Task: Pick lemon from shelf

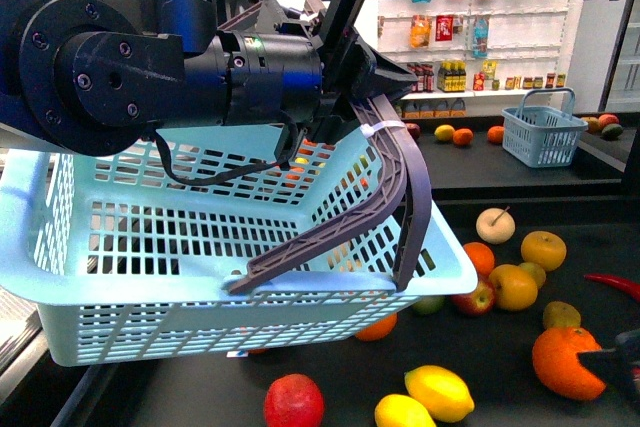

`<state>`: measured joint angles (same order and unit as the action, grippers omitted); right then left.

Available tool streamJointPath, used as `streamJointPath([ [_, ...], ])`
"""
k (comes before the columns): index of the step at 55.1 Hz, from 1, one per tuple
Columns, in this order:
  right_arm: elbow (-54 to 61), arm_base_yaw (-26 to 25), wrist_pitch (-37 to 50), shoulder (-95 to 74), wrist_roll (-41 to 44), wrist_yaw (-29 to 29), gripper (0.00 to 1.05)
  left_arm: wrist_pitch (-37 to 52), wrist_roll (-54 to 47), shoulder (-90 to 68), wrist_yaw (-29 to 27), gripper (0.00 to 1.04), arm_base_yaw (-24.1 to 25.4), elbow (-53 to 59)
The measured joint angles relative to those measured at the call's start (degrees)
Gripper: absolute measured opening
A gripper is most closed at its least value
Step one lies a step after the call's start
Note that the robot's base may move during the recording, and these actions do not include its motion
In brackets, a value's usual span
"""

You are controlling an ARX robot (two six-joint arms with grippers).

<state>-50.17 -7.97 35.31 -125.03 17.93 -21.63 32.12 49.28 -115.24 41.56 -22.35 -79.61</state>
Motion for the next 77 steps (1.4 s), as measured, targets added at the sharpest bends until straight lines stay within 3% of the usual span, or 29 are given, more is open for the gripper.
streamJointPath([
  [30, -18.93, 6.84, 4.9, -22.84, 13.84, -2.43, 0.97, 0.0, -0.04, 0.0, 0.0, 0.07, 0.0, 0.02],
  [42, -27.69, 8.48, 1.9, -28.98, 19.04, -4.5, 0.97, 0.0, -0.02, 0.0, 0.0, 0.07, 0.0, 0.0],
  [77, -43.36, 8.63, -3.37, -39.3, 19.19, -3.74, 0.97, 0.0, -0.04, 0.0, 0.02, 0.07, 0.0, 0.0],
])
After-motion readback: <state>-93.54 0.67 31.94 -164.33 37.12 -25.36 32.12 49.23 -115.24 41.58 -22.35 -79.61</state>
